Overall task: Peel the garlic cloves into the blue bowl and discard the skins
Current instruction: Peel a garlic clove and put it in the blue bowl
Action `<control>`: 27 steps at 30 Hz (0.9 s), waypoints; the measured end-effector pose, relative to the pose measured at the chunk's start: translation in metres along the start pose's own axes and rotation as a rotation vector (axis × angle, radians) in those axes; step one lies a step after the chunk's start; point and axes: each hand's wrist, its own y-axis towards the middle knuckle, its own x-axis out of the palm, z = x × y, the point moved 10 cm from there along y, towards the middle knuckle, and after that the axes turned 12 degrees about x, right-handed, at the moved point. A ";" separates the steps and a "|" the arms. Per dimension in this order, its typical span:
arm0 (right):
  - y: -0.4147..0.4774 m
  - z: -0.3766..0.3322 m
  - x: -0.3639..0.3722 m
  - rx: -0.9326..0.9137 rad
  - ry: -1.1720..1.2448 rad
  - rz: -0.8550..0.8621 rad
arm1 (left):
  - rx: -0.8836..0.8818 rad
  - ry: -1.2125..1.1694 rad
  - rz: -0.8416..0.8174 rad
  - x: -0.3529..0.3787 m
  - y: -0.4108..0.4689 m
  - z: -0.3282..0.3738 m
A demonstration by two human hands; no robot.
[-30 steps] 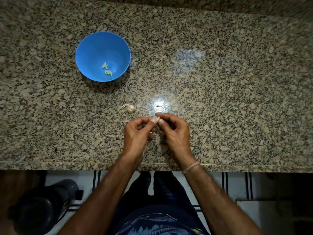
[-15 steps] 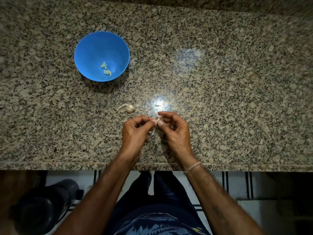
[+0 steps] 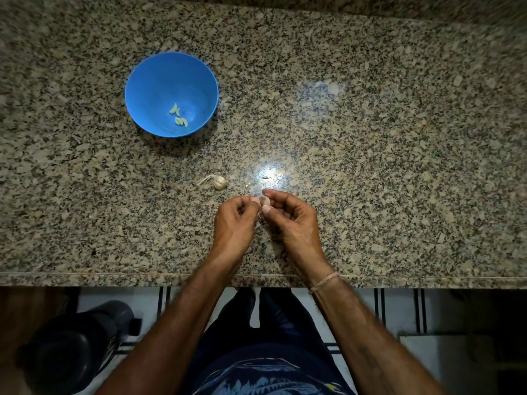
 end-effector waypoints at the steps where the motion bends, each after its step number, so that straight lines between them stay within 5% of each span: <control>1: 0.001 -0.001 -0.002 -0.004 -0.017 0.013 | 0.010 0.040 0.018 -0.003 0.001 0.000; 6: 0.002 -0.005 -0.004 -0.058 -0.105 0.051 | 0.151 0.261 0.129 -0.020 0.001 0.017; 14: -0.001 -0.009 -0.001 -0.086 -0.129 0.024 | 0.174 0.098 0.045 -0.014 0.000 0.021; 27: -0.001 -0.005 0.000 -0.038 -0.068 -0.017 | 0.227 0.174 0.029 -0.018 0.002 0.022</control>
